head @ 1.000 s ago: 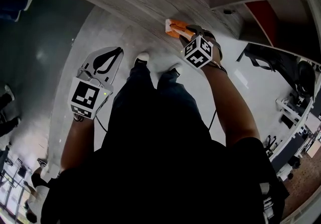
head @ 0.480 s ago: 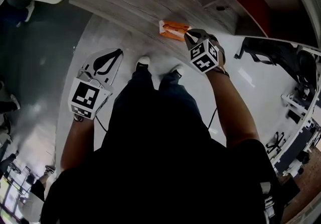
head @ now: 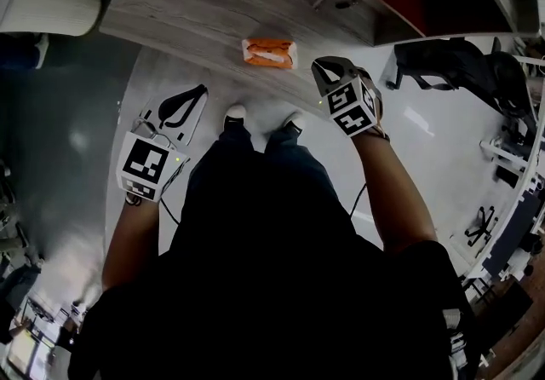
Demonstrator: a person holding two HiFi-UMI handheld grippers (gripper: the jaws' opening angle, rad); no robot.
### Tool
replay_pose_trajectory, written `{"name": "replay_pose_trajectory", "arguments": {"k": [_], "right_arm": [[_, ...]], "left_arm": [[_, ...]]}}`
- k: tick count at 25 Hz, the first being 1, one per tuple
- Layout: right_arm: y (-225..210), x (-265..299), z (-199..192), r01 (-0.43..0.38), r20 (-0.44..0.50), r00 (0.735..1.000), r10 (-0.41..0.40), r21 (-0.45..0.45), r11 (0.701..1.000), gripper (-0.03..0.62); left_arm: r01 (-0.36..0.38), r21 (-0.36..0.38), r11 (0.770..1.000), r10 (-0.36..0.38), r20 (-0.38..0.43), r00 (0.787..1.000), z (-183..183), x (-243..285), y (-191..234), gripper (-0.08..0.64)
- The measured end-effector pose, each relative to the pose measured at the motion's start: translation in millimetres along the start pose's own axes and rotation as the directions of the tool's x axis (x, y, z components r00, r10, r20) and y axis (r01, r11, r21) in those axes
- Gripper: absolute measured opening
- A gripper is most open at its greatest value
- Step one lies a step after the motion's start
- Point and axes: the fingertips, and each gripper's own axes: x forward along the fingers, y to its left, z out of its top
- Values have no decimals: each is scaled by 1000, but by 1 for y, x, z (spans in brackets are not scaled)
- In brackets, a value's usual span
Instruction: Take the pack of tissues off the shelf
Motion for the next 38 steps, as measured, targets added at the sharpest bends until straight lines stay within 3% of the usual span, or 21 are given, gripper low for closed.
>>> {"name": "replay_pose_trajectory", "arguments": {"k": [7,11,19,29,38], "right_arm": [[-20,-52,-25,55,42,997,-60,121,991,12],[-34,-84,-37,86,73,992,-104,217,972,11],[-52,-134,-58,149,117,974,-195,319,936,9],[-60,-199,-88,231,145,940,-310,400,887,8],[-64,-235,-95,250,188,913,-362,444,860,8]], "left_arm": [[45,66,997,-46,16,999,26,18,-25,26],[65,110,992,-70,38,997,44,29,-37,26],[125,154,980,-132,35,991,68,47,-62,26],[191,218,957,-202,30,979,95,59,-99,26],[178,237,955,-193,42,980,113,63,-108,26]]}}
